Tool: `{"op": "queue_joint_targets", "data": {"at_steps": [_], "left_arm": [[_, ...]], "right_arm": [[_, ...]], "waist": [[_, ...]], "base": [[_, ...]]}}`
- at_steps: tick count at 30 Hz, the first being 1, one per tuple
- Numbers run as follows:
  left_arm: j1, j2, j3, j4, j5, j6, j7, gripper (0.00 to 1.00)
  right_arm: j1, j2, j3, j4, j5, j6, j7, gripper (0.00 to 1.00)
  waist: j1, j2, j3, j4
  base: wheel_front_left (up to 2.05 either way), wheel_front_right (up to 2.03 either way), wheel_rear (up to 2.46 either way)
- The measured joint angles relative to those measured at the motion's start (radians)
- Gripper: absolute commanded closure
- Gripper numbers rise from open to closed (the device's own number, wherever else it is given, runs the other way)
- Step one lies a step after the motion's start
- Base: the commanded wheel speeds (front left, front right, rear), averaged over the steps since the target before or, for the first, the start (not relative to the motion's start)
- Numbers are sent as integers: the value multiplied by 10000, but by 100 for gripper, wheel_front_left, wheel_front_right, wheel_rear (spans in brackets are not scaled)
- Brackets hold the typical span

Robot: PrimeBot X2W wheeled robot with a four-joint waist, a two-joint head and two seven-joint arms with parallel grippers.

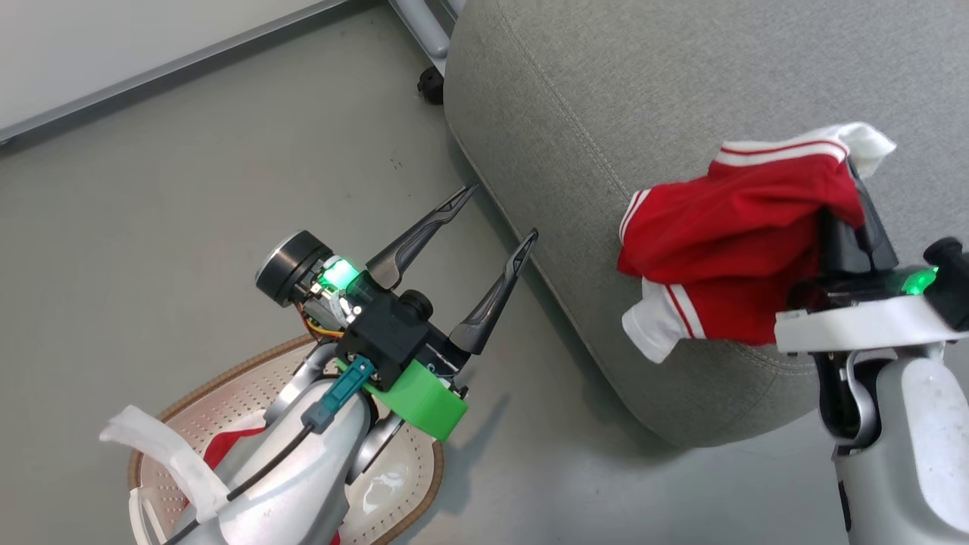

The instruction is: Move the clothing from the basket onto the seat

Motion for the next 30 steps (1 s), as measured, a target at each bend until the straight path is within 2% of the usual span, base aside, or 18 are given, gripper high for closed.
{"op": "queue_joint_targets", "data": {"at_steps": [9,18,25,30], "left_arm": [[-452,157,-282,-123,27,0,0,0],[-1121,604,-600,-316,109,0,0,0],[-1479,878,-709,-456,138,0,0,0],[-1614,974,-750,-516,146,0,0,0]], "right_arm": [[-2354,-2,-644,190,-1007,0,0,100],[-5097,-50,-1570,510,-2088,0,0,100],[-7350,-855,-2339,1369,-2508,2,-2,100],[-8353,-1551,-2993,2276,-2811,2,0,100]], "waist": [[0,0,725,232],[1,0,1963,539],[2,0,2982,796],[2,0,3591,970]], "base": [[0,0,0],[0,0,0],[0,0,0],[0,0,0]]}}
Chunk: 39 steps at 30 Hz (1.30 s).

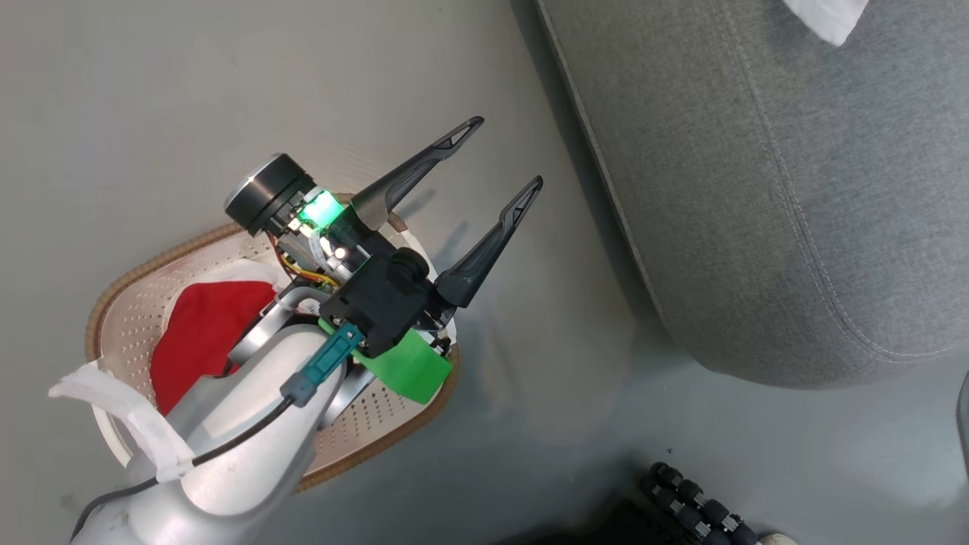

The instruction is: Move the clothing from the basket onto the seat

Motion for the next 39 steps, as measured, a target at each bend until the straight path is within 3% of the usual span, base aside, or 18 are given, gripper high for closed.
{"op": "queue_joint_targets", "data": {"at_steps": [7,19,31,32,33,39], "left_arm": [[-77,217,61,-61,15,0,0,0],[-223,290,-36,-56,88,0,0,0],[-335,284,-46,-13,82,2,0,0],[-335,268,-46,-10,82,4,0,0],[-334,255,-44,-8,82,13,0,0],[-289,205,48,13,35,75,0,0]], "right_arm": [[-630,-332,-792,1448,-476,-2,-2,100],[210,543,-1685,3131,-1501,0,-10,100],[334,702,-1902,4638,-1699,0,-10,100],[365,719,-1906,4638,-1674,0,-10,68],[413,748,-1918,4614,-1593,0,-10,0],[1015,920,-1601,4153,-1181,0,-10,0]], "waist": [[0,0,697,180],[-1,0,1211,324],[-1,0,1166,423],[-1,0,1131,425],[-1,0,1088,426],[-1,0,718,389]], "base": [[0,0,0],[0,0,0],[0,0,0],[0,0,0],[0,0,0],[0,0,0]]}}
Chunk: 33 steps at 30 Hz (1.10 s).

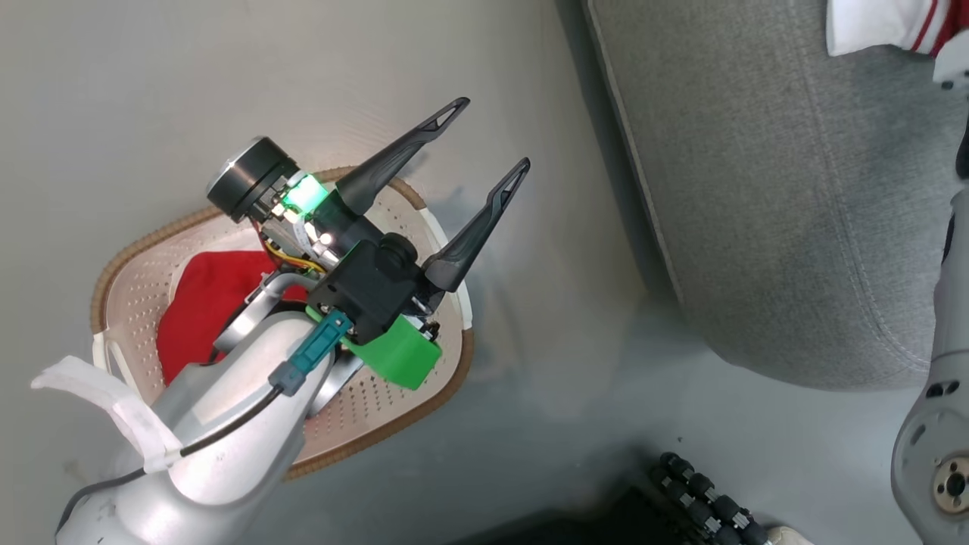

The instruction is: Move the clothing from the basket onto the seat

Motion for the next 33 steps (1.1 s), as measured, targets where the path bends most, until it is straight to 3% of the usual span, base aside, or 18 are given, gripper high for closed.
{"op": "queue_joint_targets", "data": {"at_steps": [12,22,33], "left_arm": [[794,-303,374,201,-267,151,0,0],[1540,-750,905,322,-337,174,0,0],[2485,-1356,1726,587,-360,211,0,0]], "right_arm": [[2425,25,1425,-1200,911,0,0,0],[4070,61,2968,-3070,1770,0,0,0],[5261,242,4477,-4261,2320,0,0,0]], "waist": [[-1,0,-1351,-222],[-1,0,-2582,-308],[-1,0,-3743,369]], "base": [[0,0,0],[0,0,0],[0,0,0]]}}
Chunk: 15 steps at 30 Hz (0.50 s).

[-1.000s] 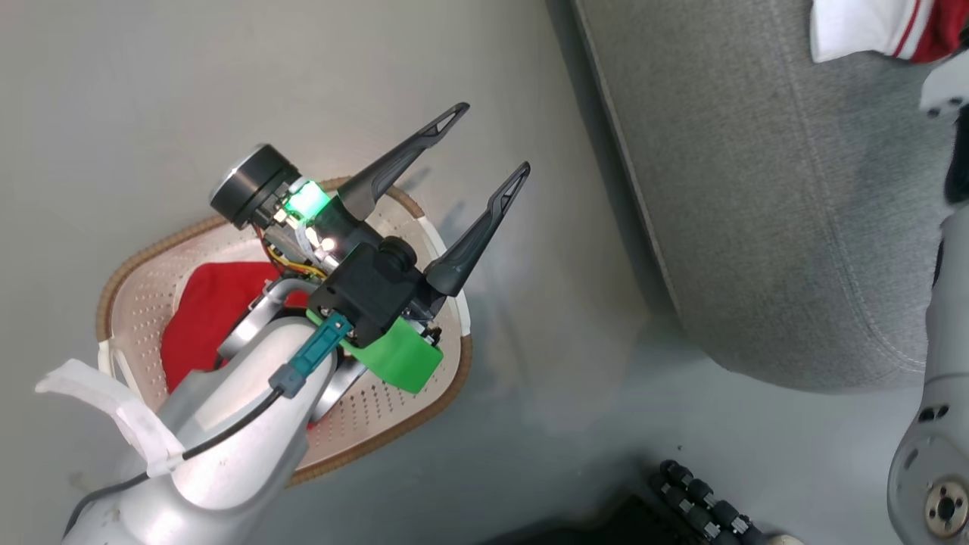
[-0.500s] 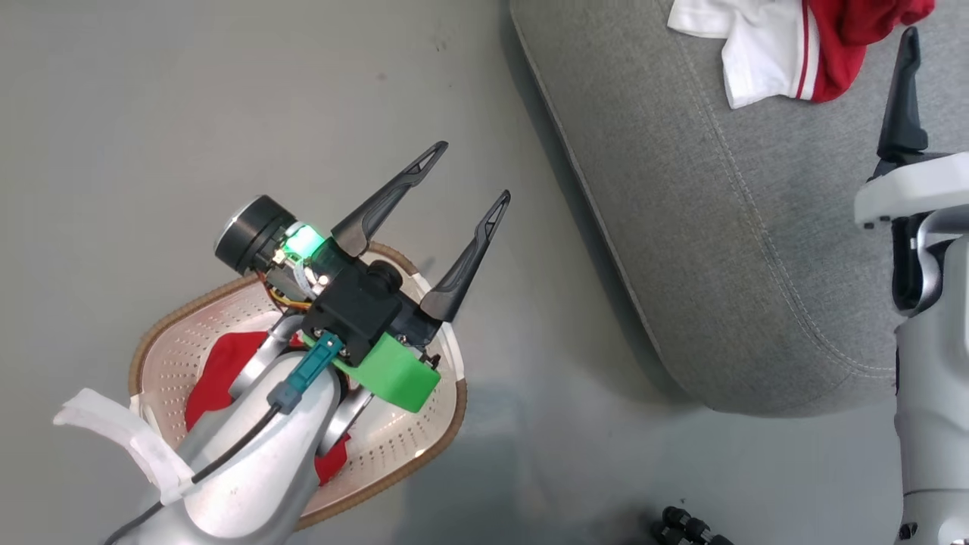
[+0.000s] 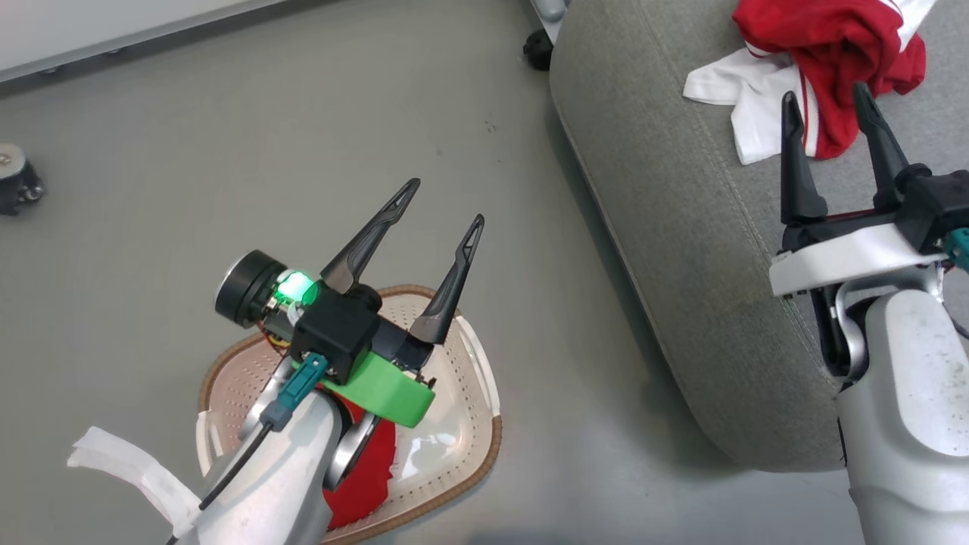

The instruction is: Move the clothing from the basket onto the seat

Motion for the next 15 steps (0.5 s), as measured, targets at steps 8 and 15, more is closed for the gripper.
{"op": "queue_joint_targets", "data": {"at_steps": [8,15], "left_arm": [[913,-198,1168,130,-42,161,0,0],[1611,-431,2383,148,-107,295,0,0]], "right_arm": [[847,213,738,-240,249,0,0,0],[1418,349,953,-412,378,0,0,0]], "waist": [[0,0,-771,867],[0,0,-1390,1632]], "base": [[0,0,0],[0,0,0]]}}
